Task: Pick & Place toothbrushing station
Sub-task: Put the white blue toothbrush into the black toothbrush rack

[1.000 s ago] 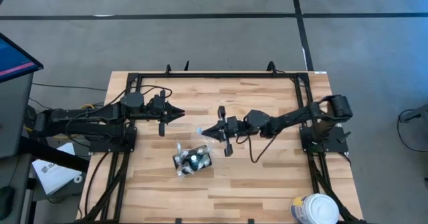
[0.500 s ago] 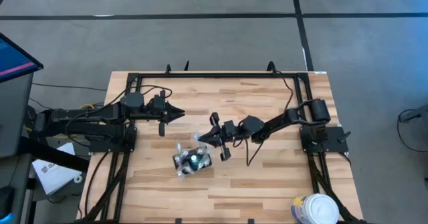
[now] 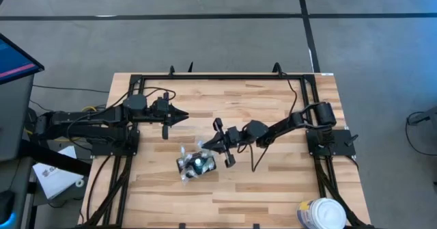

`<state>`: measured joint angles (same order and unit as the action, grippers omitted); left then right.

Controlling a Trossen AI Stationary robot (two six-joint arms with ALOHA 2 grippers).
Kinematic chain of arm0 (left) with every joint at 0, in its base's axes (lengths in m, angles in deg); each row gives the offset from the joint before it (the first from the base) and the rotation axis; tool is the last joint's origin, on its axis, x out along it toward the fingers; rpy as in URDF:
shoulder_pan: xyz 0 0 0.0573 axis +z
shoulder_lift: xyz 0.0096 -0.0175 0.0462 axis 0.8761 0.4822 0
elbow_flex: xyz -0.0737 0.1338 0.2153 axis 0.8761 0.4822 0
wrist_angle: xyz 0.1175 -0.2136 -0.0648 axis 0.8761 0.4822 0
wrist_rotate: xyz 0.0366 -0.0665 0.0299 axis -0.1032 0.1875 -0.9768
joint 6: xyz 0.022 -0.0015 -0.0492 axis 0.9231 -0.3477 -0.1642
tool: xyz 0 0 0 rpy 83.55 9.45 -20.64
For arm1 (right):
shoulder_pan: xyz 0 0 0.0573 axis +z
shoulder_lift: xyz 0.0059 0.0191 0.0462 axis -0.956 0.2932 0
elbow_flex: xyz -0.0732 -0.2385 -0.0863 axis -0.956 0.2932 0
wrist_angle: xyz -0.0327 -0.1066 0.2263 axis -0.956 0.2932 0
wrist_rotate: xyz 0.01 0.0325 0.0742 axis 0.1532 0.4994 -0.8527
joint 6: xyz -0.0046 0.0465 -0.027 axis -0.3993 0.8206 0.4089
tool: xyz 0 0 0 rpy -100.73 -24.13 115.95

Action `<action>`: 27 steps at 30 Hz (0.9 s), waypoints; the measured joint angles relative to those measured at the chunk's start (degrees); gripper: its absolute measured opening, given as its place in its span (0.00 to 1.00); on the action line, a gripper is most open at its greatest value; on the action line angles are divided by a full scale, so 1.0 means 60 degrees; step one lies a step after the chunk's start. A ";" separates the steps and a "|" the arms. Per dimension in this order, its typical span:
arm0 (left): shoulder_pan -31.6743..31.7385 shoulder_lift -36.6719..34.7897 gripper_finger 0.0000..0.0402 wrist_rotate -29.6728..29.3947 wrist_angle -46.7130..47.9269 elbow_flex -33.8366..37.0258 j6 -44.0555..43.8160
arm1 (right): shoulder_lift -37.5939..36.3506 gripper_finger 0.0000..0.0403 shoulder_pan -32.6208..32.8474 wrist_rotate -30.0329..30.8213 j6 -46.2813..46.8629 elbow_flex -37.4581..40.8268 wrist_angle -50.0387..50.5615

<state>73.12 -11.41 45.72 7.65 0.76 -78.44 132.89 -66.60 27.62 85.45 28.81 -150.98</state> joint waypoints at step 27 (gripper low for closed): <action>-0.0001 0.0000 0.13 -0.0001 0.0004 0.0000 0.0000 | -0.0007 0.00 -0.0068 0.0033 -0.0205 0.0404 0.1296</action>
<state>73.11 -11.41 45.71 7.67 0.76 -78.44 132.85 -67.01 27.81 84.21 31.23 -143.20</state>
